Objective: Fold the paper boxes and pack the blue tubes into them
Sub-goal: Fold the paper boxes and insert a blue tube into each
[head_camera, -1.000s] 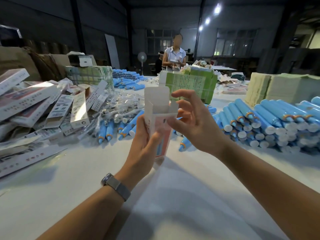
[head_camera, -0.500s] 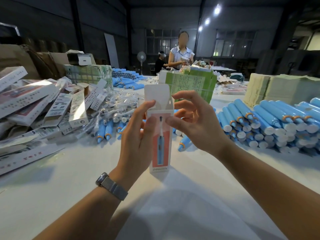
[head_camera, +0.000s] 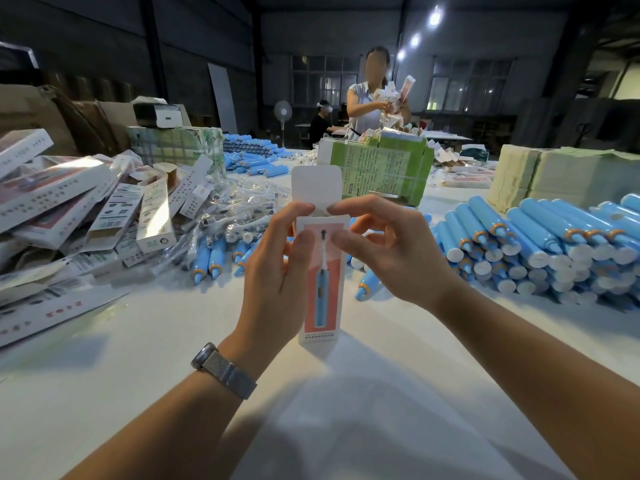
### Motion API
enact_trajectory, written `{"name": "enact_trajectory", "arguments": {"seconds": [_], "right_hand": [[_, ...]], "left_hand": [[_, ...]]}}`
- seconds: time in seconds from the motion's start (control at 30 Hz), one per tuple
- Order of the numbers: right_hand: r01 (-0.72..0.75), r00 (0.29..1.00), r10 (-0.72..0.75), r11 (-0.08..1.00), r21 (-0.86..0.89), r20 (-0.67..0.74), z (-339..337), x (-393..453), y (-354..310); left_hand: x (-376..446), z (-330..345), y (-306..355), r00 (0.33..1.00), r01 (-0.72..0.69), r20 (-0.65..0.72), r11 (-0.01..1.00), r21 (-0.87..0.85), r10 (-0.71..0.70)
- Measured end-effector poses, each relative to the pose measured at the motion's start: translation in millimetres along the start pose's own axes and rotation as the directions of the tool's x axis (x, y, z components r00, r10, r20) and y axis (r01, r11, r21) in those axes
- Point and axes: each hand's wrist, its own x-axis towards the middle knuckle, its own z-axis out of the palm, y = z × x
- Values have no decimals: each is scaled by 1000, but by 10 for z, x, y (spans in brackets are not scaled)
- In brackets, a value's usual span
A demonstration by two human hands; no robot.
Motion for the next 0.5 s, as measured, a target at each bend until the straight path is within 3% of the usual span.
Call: {"name": "enact_trajectory", "arguments": {"seconds": [0.17,0.5], "right_hand": [[28,1000,-28,999,-30,-5,-27,13,-11],[61,996,-53,992,106,-72,-23,57,23]], "left_hand": [[-3,0,12,1000,-6,3,999,-37,7],[-3,5,63,998,62,-7,987,-146,-64]]}}
